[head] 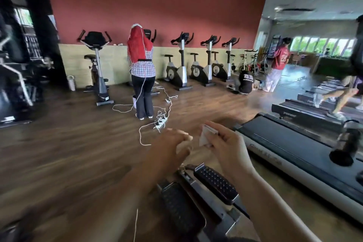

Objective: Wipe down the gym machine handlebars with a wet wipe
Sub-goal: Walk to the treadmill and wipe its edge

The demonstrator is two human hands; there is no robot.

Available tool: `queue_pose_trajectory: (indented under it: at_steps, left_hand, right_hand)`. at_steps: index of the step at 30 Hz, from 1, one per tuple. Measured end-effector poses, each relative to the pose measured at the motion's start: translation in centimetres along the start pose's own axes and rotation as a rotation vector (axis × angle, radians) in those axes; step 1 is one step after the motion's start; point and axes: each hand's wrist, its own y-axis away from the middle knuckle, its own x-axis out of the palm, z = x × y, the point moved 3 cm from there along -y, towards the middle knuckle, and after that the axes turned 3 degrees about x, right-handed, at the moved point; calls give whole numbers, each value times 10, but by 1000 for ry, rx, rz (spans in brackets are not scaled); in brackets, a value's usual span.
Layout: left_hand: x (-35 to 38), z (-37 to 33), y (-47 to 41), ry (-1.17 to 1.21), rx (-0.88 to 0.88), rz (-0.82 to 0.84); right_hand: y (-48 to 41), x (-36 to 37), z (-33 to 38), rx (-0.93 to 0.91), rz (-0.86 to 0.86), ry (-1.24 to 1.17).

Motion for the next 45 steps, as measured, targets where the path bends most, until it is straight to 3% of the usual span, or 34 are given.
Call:
queue_pose_trajectory:
  at_steps: [6,10,16,21,30,41,45]
  left_hand:
    - [-27,111,-23,-66,-166,168]
    - [-31,172,-37,-94,-260,193]
    - [-12,265,-91,-338,-268,371]
    - [7,347,-142,-401,-348,494]
    - [-2,477,-228,-395,-463,499]
    - [-16,709,-323,-371,-380,563]
    - [-36,788,-364,-384,-341,603]
  right_hand:
    - [-69,91,-41,24,93,20]
    - [-122,139,-79,111,122,-35]
    - [-227,190,-135,158,178,-54]
    - [-326,232,-179,187,267,-44]
    - [-468,314,-220,201,331,-68]
    - [-615,454,-283,217,286,36]
    - [-671,512,-300,259,202,-36]
